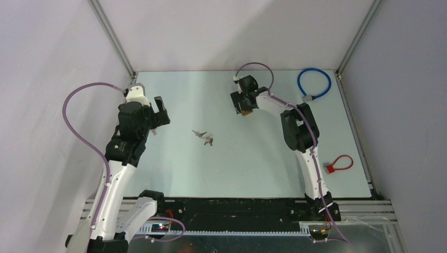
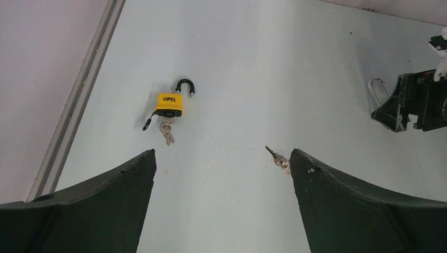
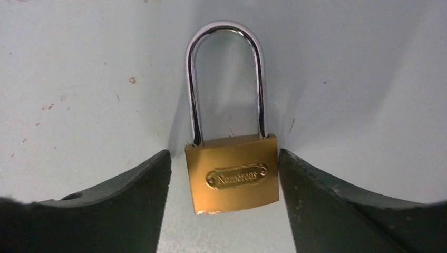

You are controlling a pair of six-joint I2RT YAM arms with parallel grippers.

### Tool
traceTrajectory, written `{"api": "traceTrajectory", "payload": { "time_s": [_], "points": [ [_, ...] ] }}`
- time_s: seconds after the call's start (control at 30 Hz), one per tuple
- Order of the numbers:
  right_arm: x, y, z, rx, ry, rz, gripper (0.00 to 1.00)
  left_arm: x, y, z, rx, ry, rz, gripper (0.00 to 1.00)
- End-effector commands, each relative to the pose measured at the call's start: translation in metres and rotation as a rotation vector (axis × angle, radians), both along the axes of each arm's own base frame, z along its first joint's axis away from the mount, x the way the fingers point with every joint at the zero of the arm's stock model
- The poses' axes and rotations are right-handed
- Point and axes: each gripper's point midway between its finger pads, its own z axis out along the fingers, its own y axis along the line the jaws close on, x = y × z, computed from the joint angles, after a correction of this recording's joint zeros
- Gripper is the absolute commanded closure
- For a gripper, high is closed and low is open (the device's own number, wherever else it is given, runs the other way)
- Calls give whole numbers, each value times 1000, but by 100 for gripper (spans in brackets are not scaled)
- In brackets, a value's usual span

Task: Unlock with the key

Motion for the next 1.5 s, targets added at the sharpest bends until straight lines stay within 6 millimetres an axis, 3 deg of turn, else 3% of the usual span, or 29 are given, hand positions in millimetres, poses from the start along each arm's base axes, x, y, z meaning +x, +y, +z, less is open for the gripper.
{"api": "traceTrajectory", "payload": {
  "time_s": [0.0, 0.1, 0.13, 0.17, 0.2, 0.23, 0.27, 0.3, 0.33, 0.37, 0.4, 0.43, 0.47, 0.5, 0.6, 0.77, 0.93, 1.1, 1.23, 1.37, 1.47],
  "points": [
    [-11, -3, -9, -59, 45, 1, 29, 0, -1, 14, 9, -64, -16, 0],
    [-26, -5, -7, -55, 65, -11, 57, -1, -2, 15, 8, -68, -22, 0],
    [-35, -7, -13, -63, 83, -18, 61, -1, -3, 15, 7, -69, -25, 0],
    [-41, -6, -5, -61, 71, -18, 68, -1, -3, 16, 6, -71, -27, 0],
    [-52, -10, -13, -70, 92, -27, 71, -1, -4, 16, 3, -74, -33, 0],
    [-58, -7, -1, -51, 76, -36, 74, -1, -4, 16, 2, -74, -35, 0],
    [-71, -12, -9, -61, 103, -42, 74, -2, -5, 16, 0, -75, -38, 0],
    [-78, -9, 5, -35, 88, -55, 75, -2, -6, 16, -2, -75, -40, 0],
    [-93, -15, -2, -46, 116, -64, 76, -1, -6, 16, -4, -77, -40, 0],
    [-101, -11, 12, -17, 105, -74, 76, -1, -6, 16, -6, -76, -41, 0],
    [-117, -15, 6, -28, 135, -79, 76, -1, -6, 16, -6, -75, -41, 0],
    [-126, -13, 16, -11, 128, -89, 76, -1, -6, 16, -7, -74, -41, 0],
    [-145, -15, 9, -35, 163, -82, 76, -1, -6, 15, -7, -71, -39, 0],
    [-154, -15, 16, -27, 165, -98, 76, -1, -6, 15, -10, -71, -39, 0],
    [-192, -11, 12, -51, 184, -95, 76, -1, -7, 15, -15, -70, -44, 0],
    [-229, 5, 12, 0, 147, -112, 76, 1, -10, 11, -21, -57, -56, 0],
    [-250, 25, 2, -13, 127, -60, 61, 4, -13, 7, -28, -41, -68, 0],
    [-252, 39, 11, 20, 92, -22, 31, 8, -14, -4, -32, -8, -65, 0],
    [-247, 42, 49, 81, 11, 5, 13, 13, -19, -16, -43, 36, -76, 0],
    [-243, 34, 91, 151, -92, 29, 9, 21, -28, -35, -53, 115, -106, 0],
    [-242, 17, 104, 179, -139, 20, 9, 27, -37, -60, -25, 232, -135, 0]
  ]
}}
